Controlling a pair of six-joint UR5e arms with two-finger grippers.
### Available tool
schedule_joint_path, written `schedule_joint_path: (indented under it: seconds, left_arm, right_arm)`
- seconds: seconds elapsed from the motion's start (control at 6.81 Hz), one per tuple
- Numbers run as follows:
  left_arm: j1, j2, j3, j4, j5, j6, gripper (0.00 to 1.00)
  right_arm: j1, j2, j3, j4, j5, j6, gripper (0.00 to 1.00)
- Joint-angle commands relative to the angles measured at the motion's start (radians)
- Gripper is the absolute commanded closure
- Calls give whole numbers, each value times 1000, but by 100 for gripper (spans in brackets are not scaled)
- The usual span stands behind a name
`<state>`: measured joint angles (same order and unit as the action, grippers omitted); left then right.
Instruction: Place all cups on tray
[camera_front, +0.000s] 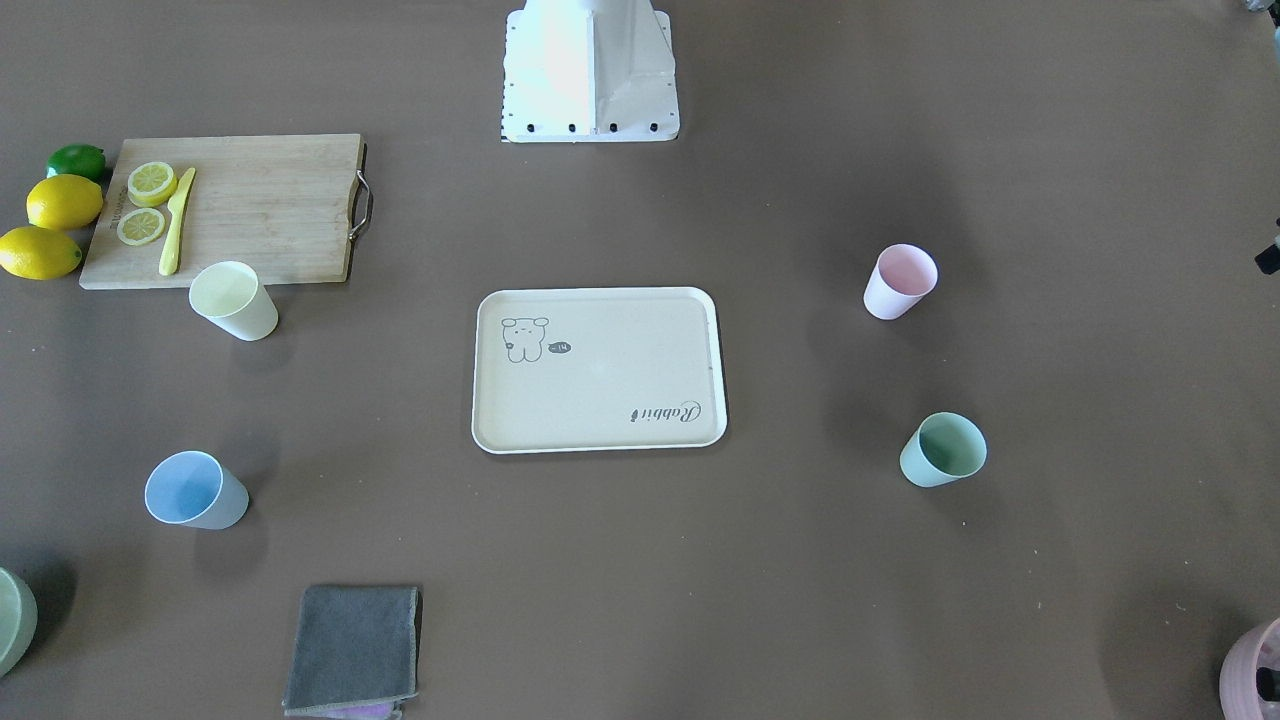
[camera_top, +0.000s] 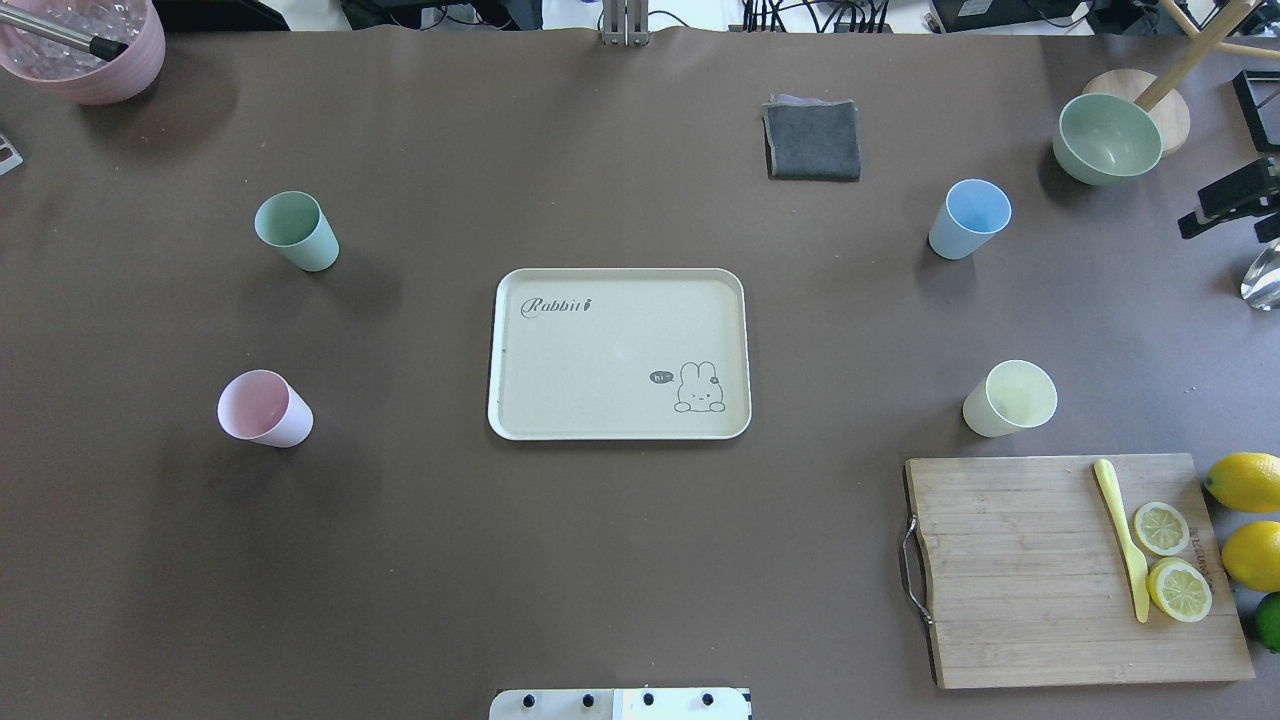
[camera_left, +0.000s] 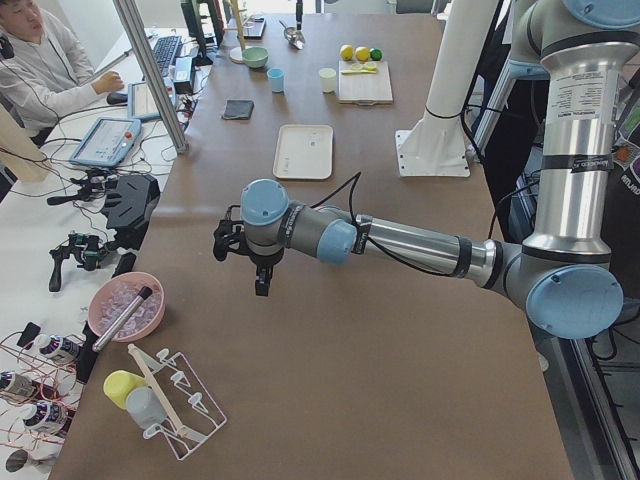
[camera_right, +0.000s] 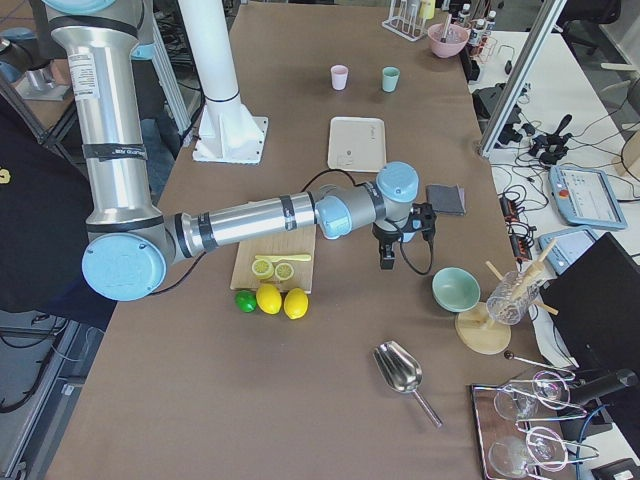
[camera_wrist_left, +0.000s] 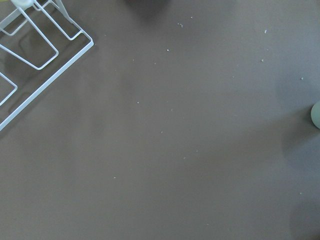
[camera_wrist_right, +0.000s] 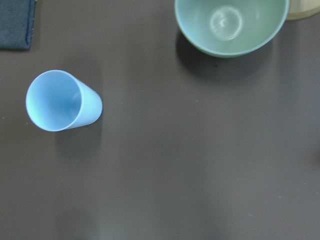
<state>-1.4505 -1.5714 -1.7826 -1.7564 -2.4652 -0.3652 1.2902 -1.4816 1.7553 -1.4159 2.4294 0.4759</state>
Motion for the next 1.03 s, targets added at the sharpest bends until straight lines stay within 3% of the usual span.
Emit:
schedule_joint_path:
  seconds: [0.0,0.15,0.44,0.59,0.88]
  left_arm:
    - [137,-9,-41,-81,46,-215,2]
    - [206,-7,-75,-81,116,-248,2]
    - [239,-16,-84,-86,120,-293,2]
    - [239,-15,-90,-86,121,-293,2]
    - [239,-15,-104,-86,121,-313,2]
  right_arm:
    - [-163,-5,72,87,-60,216,0]
    - [-233,-26,70,128,-102,225,0]
    - [-353,-40,73,130,-189,227,7]
    - [-367,-42,72,130,-197,227,16]
    - [-379,-52,84,130,-181,221,19]
